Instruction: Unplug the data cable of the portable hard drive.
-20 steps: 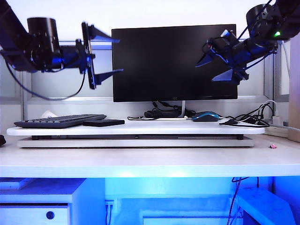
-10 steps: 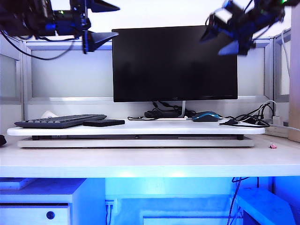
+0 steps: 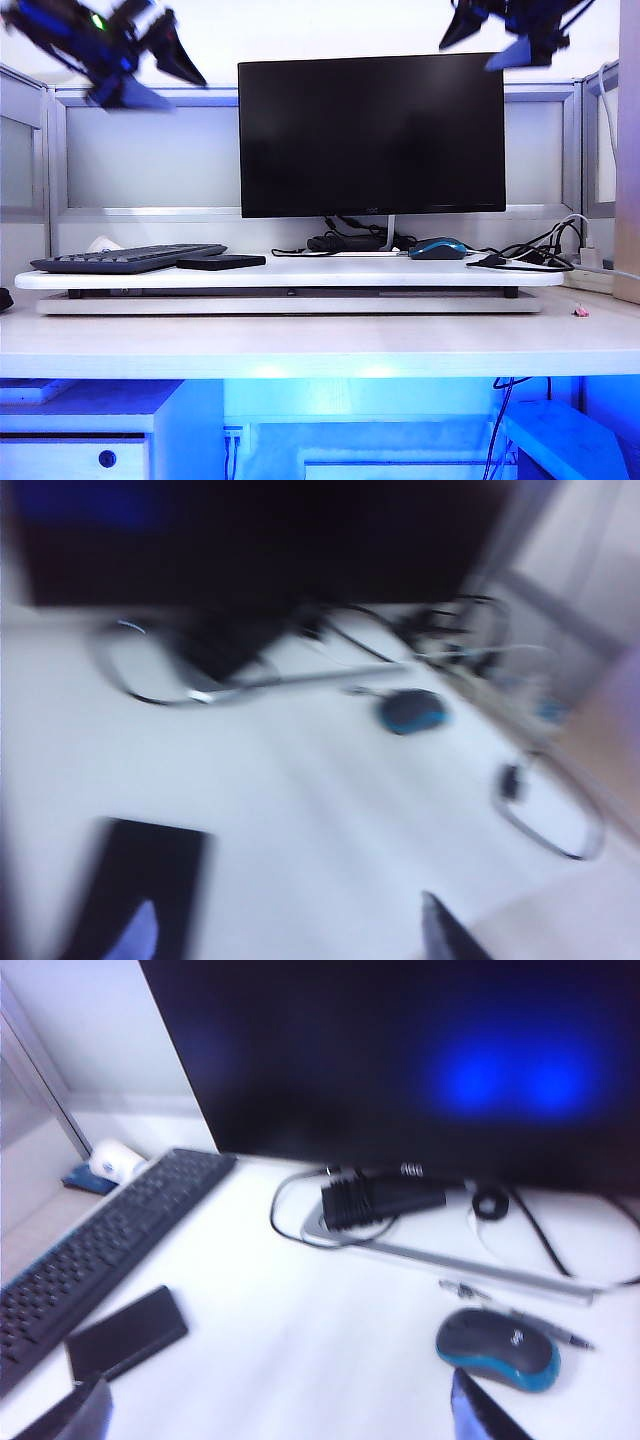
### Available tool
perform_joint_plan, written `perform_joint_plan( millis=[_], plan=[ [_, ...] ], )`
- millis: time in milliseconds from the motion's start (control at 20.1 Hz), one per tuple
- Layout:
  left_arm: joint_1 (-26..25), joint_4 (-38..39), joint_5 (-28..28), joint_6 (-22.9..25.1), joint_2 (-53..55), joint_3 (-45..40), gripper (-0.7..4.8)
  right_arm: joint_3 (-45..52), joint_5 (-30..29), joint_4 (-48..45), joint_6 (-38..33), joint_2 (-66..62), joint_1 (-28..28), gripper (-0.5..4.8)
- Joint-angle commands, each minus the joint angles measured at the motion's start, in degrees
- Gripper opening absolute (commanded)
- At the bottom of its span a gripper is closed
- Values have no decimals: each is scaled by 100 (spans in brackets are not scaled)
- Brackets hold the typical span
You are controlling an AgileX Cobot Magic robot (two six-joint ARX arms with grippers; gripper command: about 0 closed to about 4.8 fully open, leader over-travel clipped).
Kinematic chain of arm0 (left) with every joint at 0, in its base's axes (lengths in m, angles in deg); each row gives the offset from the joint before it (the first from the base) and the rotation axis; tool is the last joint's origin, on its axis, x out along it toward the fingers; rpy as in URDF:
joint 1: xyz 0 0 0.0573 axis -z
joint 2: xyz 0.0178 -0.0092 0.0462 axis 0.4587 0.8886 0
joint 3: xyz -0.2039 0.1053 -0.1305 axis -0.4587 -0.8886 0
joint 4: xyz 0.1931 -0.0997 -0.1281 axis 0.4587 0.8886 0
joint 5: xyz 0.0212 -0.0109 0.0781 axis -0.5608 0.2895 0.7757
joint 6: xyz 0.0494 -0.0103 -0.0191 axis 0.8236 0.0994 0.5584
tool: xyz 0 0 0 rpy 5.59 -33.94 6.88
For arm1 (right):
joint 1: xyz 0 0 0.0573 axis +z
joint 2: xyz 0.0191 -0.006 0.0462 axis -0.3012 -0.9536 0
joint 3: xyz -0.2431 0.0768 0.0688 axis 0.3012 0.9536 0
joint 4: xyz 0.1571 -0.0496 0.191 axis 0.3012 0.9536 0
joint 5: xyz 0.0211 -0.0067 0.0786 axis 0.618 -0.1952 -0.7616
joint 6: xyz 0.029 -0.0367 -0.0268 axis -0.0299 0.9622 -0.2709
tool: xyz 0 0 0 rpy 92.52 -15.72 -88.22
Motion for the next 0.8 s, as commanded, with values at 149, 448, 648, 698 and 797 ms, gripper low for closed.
perform_joint_plan(
  millis=[149, 448, 648, 698, 797],
  plan=[
    [-348, 289, 258, 151, -756, 28, 330, -31, 120, -205, 22, 616, 28, 417],
    [-570, 595, 114, 184, -1322, 22, 330, -31, 122, -92, 4, 1182, 35, 410],
    [-573, 721, 114, 138, -1899, 22, 303, -33, 203, -190, 0, 1742, 35, 389],
    [-573, 981, 116, 142, -2061, 22, 304, -31, 203, -105, -7, 1867, 35, 389],
    [-573, 1403, 122, 201, -2295, 20, 304, -31, 199, 208, -7, 2074, 39, 389]
  ],
)
